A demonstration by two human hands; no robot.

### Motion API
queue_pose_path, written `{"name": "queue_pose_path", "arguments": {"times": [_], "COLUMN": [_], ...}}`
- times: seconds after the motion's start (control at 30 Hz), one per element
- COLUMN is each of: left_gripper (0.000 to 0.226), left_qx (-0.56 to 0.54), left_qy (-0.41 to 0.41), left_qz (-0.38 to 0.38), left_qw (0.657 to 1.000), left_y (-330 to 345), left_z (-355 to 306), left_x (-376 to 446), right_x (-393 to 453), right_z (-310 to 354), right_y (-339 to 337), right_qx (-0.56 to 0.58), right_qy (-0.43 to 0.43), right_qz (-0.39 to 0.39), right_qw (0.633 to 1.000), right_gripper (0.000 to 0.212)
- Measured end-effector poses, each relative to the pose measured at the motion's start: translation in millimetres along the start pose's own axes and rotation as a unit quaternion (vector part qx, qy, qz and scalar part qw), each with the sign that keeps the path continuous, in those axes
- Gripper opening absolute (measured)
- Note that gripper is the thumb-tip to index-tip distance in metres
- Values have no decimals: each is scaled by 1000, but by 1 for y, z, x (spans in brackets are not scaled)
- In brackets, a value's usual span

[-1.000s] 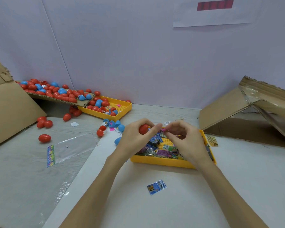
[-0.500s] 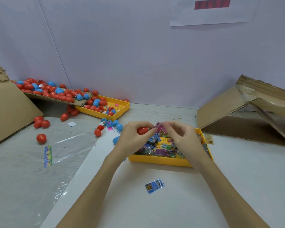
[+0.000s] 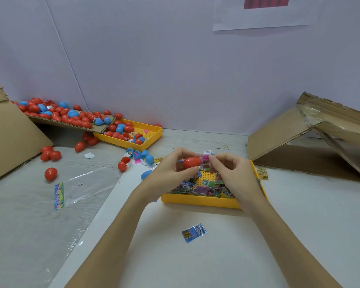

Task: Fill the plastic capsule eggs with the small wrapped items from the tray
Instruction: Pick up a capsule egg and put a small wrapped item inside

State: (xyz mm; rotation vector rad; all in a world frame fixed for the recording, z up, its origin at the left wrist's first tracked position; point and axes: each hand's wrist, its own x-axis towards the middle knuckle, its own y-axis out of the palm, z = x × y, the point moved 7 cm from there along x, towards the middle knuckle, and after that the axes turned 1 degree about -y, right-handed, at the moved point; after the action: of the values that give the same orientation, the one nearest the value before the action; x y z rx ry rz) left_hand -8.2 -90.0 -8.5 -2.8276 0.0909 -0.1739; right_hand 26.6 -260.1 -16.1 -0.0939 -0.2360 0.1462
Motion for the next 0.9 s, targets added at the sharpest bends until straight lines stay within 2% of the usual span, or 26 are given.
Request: {"name": "queue_pose_path", "arguments": {"times": [0.17, 0.4, 0.9], "left_gripper": [34, 37, 38], "left_qx": [-2, 17, 53], "left_qy": [35, 56, 83], "left_qz": [-39, -84, -98], "left_qw": [999, 995, 990], "left_y": [-1, -7, -9], "left_z": [-5, -9, -11], "left_x": [1, 2, 2], "right_x": [1, 1, -1], "right_z": [0, -4, -3], "right_y": [-1, 2, 3], "right_qx": [-8, -8, 6], "right_qy": [-6, 9, 15], "right_qz": [1, 9, 9], "right_qw": [1000, 1000, 1000], "right_gripper": [11, 17, 19]}}
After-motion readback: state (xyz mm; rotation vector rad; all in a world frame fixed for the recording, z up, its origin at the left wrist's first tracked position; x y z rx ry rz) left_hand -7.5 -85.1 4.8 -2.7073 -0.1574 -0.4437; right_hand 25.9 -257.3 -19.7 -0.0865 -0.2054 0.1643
